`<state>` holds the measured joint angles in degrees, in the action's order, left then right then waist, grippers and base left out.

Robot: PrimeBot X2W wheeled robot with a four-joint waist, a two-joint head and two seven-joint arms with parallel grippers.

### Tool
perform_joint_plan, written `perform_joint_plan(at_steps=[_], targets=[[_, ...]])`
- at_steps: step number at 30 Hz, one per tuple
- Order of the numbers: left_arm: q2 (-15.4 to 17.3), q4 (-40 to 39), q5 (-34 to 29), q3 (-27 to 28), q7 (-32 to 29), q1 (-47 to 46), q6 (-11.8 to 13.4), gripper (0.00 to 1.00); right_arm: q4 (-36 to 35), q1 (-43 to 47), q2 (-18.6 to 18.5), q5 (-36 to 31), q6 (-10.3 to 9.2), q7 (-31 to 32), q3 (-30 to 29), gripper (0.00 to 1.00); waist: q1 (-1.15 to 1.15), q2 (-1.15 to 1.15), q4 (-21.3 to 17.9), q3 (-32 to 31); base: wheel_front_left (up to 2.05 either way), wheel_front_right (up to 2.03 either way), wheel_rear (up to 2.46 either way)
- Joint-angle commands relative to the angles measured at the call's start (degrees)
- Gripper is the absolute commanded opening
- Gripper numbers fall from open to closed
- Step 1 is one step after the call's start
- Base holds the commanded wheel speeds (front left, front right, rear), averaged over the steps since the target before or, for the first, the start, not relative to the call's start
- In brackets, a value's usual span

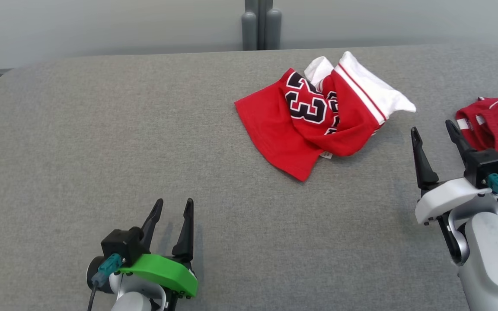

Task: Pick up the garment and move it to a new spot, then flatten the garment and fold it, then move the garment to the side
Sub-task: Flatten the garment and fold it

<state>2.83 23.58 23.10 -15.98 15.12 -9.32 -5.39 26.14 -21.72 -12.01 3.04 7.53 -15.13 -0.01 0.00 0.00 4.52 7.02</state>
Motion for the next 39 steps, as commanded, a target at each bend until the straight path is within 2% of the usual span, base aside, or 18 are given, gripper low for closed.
perform_joint_plan(at_steps=[1,11,13,20,25,33,39], targets=[[0.17,-0.17,-0.49,-0.02,0.0,-0.03,0.02,1.0,-2.52,2.0,0.36,0.12,-0.09,0.01,0.17,1.0,0.0,0.0,-3.88,-2.14,0.0,0.0,0.0],[0.18,1.1,-0.88,-1.55,0.0,-2.99,1.43,1.0,-10.24,7.27,3.91,2.08,-0.08,0.01,0.0,1.0,0.0,0.0,-11.19,-0.1,0.0,0.0,0.0],[0.18,1.81,0.34,-2.62,0.0,-4.51,0.78,1.0,-10.92,7.5,4.38,2.08,-0.08,0.01,0.22,1.0,0.0,0.0,-13.05,1.15,0.0,0.0,0.0],[0.22,9.54,1.69,-6.83,0.0,-11.43,-0.44,1.0,-11.47,6.81,5.36,2.62,-0.08,0.01,0.21,1.0,0.0,0.0,-19.05,5.52,0.0,0.0,0.0],[0.23,15.85,6.59,-9.42,0.0,-15.11,-1.18,1.0,-11.53,6.15,5.79,2.85,-0.08,0.01,-0.88,1.0,0.0,0.0,-22.29,7.87,0.0,0.0,0.0],[0.08,19.14,10.47,-10.89,-0.09,-15.52,-1.96,1.0,-11.35,6.82,6.68,2.47,-0.08,0.01,-2.71,1.0,0.0,0.0,-23.95,9.23,0.0,0.0,0.0],[0.07,15.33,10.54,-7.94,-0.07,-16.81,-2.23,0.98,-11.15,5.64,7.32,2.91,-0.08,0.01,-2.21,1.0,0.0,0.0,-24.56,10.14,0.0,0.0,0.0]])
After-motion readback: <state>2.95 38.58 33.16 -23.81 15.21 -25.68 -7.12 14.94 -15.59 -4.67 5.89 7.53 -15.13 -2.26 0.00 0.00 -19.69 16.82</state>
